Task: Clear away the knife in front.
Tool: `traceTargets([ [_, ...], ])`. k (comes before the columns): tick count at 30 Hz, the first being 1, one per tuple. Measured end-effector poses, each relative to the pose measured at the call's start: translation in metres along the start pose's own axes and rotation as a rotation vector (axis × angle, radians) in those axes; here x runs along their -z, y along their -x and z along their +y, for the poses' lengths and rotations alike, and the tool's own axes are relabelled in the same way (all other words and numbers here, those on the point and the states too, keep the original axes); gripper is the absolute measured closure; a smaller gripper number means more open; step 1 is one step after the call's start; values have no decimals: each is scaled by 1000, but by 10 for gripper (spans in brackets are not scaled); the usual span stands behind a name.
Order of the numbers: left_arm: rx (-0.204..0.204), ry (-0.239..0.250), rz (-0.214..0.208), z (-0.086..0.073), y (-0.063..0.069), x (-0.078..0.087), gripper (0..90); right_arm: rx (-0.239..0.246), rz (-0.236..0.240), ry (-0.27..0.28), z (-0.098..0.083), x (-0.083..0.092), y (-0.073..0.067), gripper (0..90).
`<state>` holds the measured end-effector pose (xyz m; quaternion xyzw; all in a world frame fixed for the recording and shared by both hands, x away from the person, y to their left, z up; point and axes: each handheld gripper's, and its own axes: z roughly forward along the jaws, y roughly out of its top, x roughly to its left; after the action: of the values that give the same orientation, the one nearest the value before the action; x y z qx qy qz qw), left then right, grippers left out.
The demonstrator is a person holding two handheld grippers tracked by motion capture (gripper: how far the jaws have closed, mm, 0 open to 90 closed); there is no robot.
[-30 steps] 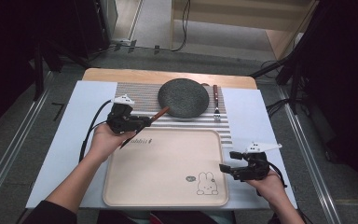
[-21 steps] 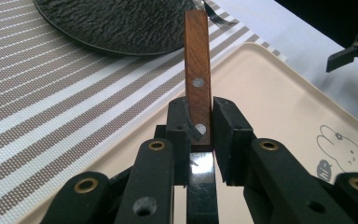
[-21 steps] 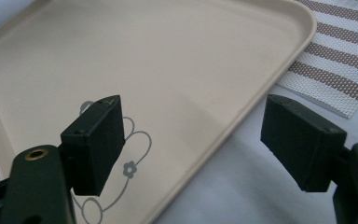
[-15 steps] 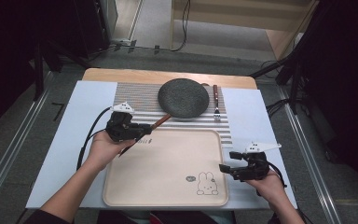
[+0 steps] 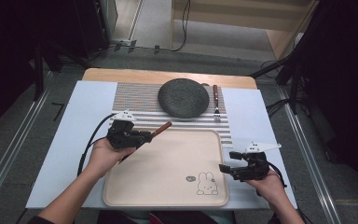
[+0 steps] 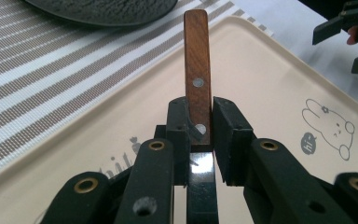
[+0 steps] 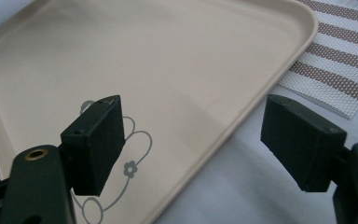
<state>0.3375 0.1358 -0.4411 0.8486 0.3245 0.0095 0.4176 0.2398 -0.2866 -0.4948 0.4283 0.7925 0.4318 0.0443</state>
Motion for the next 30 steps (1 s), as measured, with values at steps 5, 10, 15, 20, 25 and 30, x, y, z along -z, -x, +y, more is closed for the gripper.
traceTargets([
  [5,-2,-9,-1,-4,2,-1,777,3,0,0,0,0,0,199],
  [10,-17,-16,16,-8,2,-4,777,4,-1,-2,0,0,0,199],
  [15,-4,-28,21,-13,-2,-10,777,9,0,-7,0,0,0,199],
  [20,1,-53,27,-17,-2,-18,776,8,1,-4,0,0,0,199],
  [25,-10,-86,39,-22,-4,-27,776,9,1,-6,0,0,-1,199],
  [30,3,-117,43,-29,-11,-34,775,8,1,-7,0,0,-1,199],
])
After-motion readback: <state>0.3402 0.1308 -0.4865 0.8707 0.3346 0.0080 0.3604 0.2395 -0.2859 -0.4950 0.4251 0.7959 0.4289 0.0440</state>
